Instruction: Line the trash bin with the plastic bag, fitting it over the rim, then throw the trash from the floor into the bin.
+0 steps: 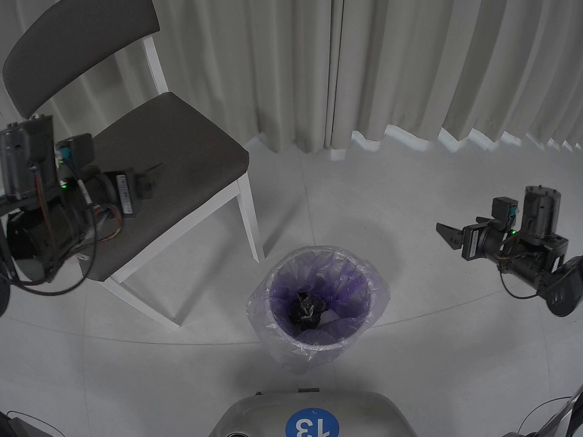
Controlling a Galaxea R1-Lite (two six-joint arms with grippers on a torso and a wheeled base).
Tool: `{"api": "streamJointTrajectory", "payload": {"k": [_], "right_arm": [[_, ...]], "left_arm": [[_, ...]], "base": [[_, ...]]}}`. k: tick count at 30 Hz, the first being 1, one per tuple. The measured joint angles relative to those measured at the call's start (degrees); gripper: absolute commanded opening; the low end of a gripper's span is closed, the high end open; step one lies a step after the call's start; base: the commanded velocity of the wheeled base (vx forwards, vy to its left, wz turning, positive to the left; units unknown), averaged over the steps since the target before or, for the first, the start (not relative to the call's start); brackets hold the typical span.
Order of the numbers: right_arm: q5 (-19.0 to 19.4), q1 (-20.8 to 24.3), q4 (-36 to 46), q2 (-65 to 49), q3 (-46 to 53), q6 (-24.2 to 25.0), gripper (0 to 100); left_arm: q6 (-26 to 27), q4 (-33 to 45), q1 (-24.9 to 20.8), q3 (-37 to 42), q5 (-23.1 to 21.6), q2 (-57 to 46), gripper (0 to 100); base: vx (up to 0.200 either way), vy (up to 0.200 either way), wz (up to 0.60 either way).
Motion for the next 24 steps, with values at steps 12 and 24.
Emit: {"api": "streamJointTrajectory", "payload": {"k": [12,24], "right_arm": [[-0.1,-2.3,11.5,-24.0,-2.0,-0.2,100],[0.8,-3.3,43.4,-56.8,-8.1,0.0,100]], "left_arm": [[1.2,16.0,6.9,-3.7,-0.3,-17.2,100],[2.1,27.5,9.2,-7.0,-0.7,-36.8,100]], "base": [[0.0,0.0,0.0],[0.0,0.0,0.0]]}}
